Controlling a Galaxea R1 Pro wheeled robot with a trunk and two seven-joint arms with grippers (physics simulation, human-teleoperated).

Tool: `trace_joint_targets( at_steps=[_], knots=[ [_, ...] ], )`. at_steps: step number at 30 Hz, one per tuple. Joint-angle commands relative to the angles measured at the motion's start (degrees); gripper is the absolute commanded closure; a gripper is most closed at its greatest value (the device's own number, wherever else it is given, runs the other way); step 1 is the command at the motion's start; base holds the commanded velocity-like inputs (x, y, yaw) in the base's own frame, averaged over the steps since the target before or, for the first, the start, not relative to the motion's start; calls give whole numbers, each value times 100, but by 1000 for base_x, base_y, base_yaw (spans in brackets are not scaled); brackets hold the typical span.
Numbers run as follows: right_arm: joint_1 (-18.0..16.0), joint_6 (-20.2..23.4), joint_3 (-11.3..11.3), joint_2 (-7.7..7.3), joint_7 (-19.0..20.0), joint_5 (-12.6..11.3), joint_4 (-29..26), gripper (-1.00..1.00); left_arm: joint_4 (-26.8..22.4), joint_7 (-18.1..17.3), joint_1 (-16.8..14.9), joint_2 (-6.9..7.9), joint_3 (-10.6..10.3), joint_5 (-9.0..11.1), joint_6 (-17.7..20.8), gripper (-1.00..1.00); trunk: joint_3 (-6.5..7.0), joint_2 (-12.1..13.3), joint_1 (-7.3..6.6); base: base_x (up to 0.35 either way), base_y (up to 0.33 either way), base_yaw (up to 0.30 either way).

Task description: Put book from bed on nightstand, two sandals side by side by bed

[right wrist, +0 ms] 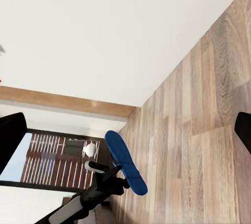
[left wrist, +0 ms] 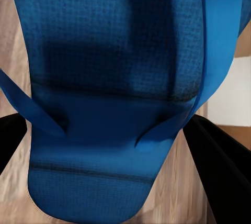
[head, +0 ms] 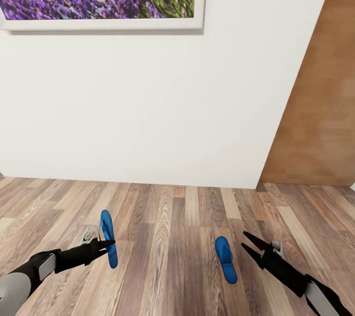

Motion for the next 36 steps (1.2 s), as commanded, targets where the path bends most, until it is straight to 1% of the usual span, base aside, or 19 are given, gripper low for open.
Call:
trace_joint_targets(
  at_steps=[1, 10, 15, 25, 36],
  knots=[
    [-2, 37, 1, 1, 1, -32, 2, -100, -1, -15, -3, 0, 28, -9, 49, 100, -5, -2, 0, 87, -99, 29],
    [-2, 19, 6, 3, 2, -32, 3, -100, -1, -15, -3, 0, 24, -6, 49, 100, -5, -2, 0, 87, -146, 8],
    [-2, 18, 47, 4, 0, -32, 2, -100, -1, -15, -3, 0, 24, -5, 49, 100, -5, -2, 0, 76, -144, 1],
    [-2, 18, 97, 6, 0, 1, 3, -100, 39, -16, -3, 0, 28, -4, 49, 100, -5, -2, 0, 14, -26, 0],
    [-2, 7, 91, 6, -7, -10, 3, -100, 52, -19, -3, 0, 28, -3, 49, 100, -5, -2, 0, 1, -1, 0]
  ],
)
